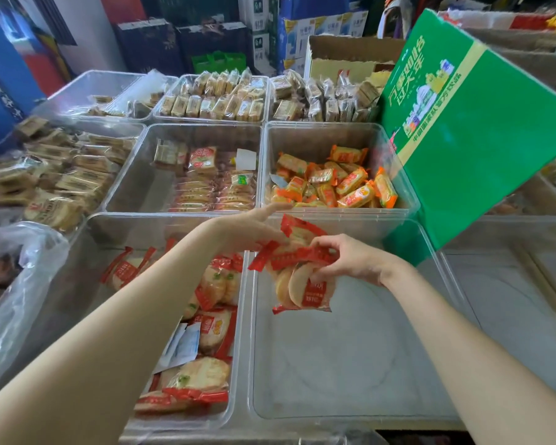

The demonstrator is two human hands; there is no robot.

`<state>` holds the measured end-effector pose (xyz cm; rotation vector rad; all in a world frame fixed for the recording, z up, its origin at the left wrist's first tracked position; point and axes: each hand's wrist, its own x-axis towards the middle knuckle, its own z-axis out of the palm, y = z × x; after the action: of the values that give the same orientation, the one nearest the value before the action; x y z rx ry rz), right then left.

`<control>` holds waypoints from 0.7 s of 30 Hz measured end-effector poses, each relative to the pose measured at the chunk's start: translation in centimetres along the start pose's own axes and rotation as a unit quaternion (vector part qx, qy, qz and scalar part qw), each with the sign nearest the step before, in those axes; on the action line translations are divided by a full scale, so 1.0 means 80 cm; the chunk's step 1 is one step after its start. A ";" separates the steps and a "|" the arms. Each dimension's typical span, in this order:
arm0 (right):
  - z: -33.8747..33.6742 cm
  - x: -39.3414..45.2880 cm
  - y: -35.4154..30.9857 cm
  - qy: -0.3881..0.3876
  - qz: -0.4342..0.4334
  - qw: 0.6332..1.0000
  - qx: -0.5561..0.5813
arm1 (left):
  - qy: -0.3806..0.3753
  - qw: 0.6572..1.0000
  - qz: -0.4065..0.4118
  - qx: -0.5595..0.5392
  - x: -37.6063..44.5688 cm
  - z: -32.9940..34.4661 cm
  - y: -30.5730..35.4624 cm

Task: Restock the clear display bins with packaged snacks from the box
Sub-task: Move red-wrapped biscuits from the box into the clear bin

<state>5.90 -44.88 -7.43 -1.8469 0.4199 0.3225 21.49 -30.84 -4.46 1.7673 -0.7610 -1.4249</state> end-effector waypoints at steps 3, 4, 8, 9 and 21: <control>0.000 -0.001 0.006 0.017 0.002 0.999 -0.028 | -0.027 0.998 -0.016 0.058 0.004 0.003 0.008; -0.001 -0.001 0.005 0.021 -0.003 1.000 -0.020 | -0.032 0.999 -0.018 0.032 0.003 0.002 0.009; -0.005 -0.004 0.002 0.023 -0.021 0.999 0.031 | -0.022 0.998 -0.014 -0.050 0.002 -0.002 0.004; -0.005 -0.005 0.002 0.020 -0.026 0.999 0.042 | 0.012 0.999 -0.020 -0.044 0.005 -0.001 0.004; -0.033 -0.020 0.046 0.067 -0.056 0.907 0.412 | 0.209 0.962 0.038 -0.174 0.006 -0.015 -0.001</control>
<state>2.88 -48.22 -9.05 -1.0524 0.4507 -0.0717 22.76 -30.96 -4.64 1.6587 -0.3274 -1.0088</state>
